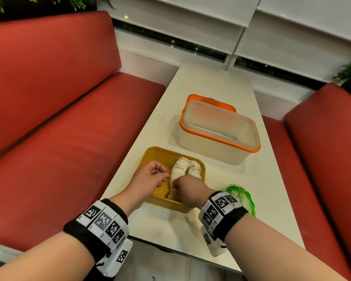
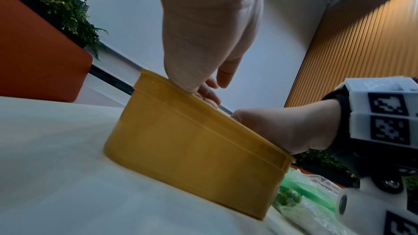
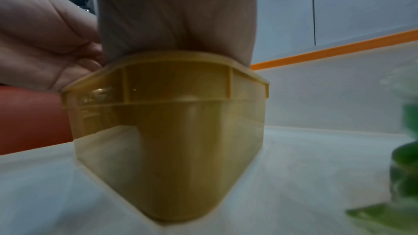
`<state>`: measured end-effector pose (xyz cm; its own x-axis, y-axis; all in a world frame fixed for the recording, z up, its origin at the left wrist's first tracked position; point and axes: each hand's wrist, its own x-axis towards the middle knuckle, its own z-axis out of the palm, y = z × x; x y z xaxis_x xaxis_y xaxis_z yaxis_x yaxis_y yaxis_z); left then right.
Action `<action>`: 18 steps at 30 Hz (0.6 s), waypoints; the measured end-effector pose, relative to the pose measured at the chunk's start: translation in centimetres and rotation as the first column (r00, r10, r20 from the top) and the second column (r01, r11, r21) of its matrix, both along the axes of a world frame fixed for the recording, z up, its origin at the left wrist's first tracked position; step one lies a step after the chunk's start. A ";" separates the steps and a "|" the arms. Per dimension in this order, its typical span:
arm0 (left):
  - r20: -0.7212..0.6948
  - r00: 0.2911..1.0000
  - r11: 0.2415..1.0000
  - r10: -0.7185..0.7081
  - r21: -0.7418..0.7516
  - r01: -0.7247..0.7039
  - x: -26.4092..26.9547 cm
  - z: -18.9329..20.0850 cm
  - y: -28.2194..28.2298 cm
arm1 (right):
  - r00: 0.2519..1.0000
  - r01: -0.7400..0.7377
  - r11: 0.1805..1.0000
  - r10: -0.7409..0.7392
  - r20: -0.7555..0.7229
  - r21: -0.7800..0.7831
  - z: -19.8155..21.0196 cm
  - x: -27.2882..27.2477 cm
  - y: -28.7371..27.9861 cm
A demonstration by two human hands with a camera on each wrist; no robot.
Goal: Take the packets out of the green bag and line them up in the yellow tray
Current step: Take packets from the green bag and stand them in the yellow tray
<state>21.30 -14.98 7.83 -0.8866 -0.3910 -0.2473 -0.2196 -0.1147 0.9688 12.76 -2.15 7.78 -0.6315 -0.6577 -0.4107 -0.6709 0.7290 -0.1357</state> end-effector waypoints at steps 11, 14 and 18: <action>0.013 1.000 1.000 -0.003 0.004 0.003 0.1 0.2 0.1 | 0.988 -0.033 0.999 0.032 -0.149 -0.003 -0.1 -0.1 0.3; 0.017 1.000 1.000 -0.005 0.002 0.005 0.2 0.4 0.2 | 0.981 -0.091 0.996 0.091 -0.172 0.008 0.6 -0.1 0.6; 0.040 0.999 1.000 -0.014 0.002 0.014 0.0 0.7 0.1 | 0.977 -0.065 0.996 0.050 -0.206 -0.066 2.0 -0.5 1.1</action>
